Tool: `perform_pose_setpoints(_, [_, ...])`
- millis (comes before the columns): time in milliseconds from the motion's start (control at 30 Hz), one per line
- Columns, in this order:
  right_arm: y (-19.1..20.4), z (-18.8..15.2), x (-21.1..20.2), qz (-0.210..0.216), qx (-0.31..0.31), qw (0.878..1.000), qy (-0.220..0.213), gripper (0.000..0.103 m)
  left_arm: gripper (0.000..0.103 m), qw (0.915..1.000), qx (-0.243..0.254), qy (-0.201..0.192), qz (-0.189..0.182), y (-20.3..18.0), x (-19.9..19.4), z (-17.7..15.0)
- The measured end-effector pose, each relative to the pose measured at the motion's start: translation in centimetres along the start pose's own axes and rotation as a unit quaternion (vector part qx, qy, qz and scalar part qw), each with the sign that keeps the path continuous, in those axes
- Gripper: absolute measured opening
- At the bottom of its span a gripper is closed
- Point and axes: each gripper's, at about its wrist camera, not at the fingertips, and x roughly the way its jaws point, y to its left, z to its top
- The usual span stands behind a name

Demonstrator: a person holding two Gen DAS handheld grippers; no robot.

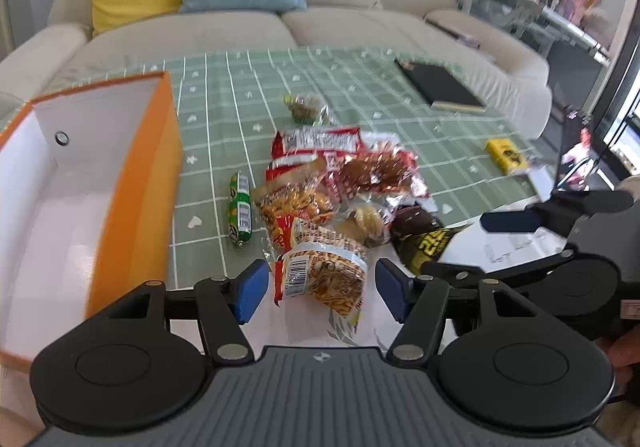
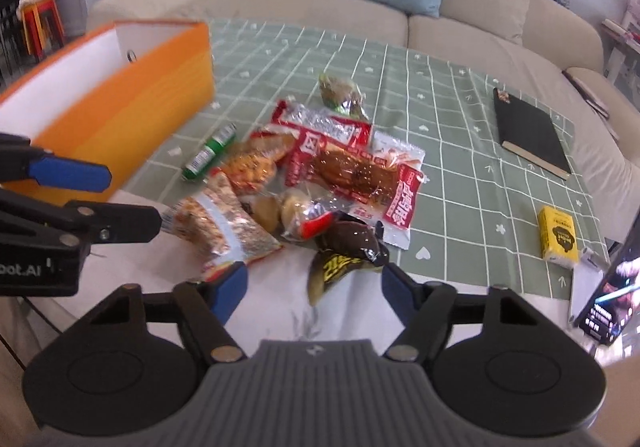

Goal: Organize snacks
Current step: 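Grasp the peanut bag with the left tool while the right tool grasps the dark snack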

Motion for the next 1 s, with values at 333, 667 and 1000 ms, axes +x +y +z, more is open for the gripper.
perform_pose_setpoints(333, [-1.1, 2.7, 5.1, -0.005, -0.078, 0.995, 0.056, 0.069, 0.076, 0.9946, -0.045, 0.09, -0.026, 1.4, 5.7, 1.8])
perform_pose_setpoints(667, [-1.1, 3.0, 8.6, 0.0, -0.096, 0.992, 0.083, 0.065, 0.084, 0.9866, -0.064, 0.143, -0.045, 2.3, 8.5, 2.1])
perform_pose_setpoints(1000, [-0.9, 2.7, 9.1, -0.008, -0.099, 0.992, 0.078, 0.051, 0.066, 0.9833, -0.078, 0.15, -0.067, 2.3, 9.3, 1.8])
